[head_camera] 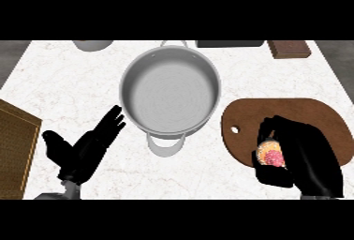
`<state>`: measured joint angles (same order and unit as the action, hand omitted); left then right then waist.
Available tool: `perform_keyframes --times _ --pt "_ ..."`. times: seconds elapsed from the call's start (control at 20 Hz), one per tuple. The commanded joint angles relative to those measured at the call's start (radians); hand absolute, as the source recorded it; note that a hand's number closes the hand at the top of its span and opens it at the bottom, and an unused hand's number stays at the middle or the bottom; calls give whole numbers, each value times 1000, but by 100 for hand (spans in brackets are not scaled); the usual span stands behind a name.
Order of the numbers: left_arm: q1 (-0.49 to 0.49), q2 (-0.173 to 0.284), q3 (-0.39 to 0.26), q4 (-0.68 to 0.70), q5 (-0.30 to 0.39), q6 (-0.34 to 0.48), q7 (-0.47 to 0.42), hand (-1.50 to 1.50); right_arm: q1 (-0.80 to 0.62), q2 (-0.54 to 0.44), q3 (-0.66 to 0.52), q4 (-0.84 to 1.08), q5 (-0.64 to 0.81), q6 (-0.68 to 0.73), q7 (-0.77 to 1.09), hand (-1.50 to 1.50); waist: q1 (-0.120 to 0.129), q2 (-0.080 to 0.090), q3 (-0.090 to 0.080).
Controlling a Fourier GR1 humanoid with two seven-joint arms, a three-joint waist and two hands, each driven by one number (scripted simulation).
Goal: Pick the cupcake from the cutting board and place it in the pot
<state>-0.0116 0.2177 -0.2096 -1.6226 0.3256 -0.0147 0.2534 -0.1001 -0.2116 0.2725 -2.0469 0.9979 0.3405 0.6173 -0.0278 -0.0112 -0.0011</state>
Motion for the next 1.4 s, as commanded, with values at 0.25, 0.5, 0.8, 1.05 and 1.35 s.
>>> perform_keyframes --times 0.25,0.5,0.8,1.05,1.35 --pt "-13 -25 -19 -22 -27 4 11 0 -236 88 -82 -337 -171 225 163 150 30 8 0" --pt "-30 -45 -27 -66 -33 29 86 0 -499 181 -151 -188 -219 261 277 150 35 9 0" --pt "-55 -49 7 -6 -29 -4 61 0 -733 210 -207 64 -247 205 315 150 37 11 0" --pt "14 -34 4 -21 -38 -50 3 0 -867 211 -206 333 -201 70 241 150 49 13 0" --pt "14 -62 -2 -16 -46 -42 20 0 -896 190 -250 635 -189 -61 3 150 48 15 1"
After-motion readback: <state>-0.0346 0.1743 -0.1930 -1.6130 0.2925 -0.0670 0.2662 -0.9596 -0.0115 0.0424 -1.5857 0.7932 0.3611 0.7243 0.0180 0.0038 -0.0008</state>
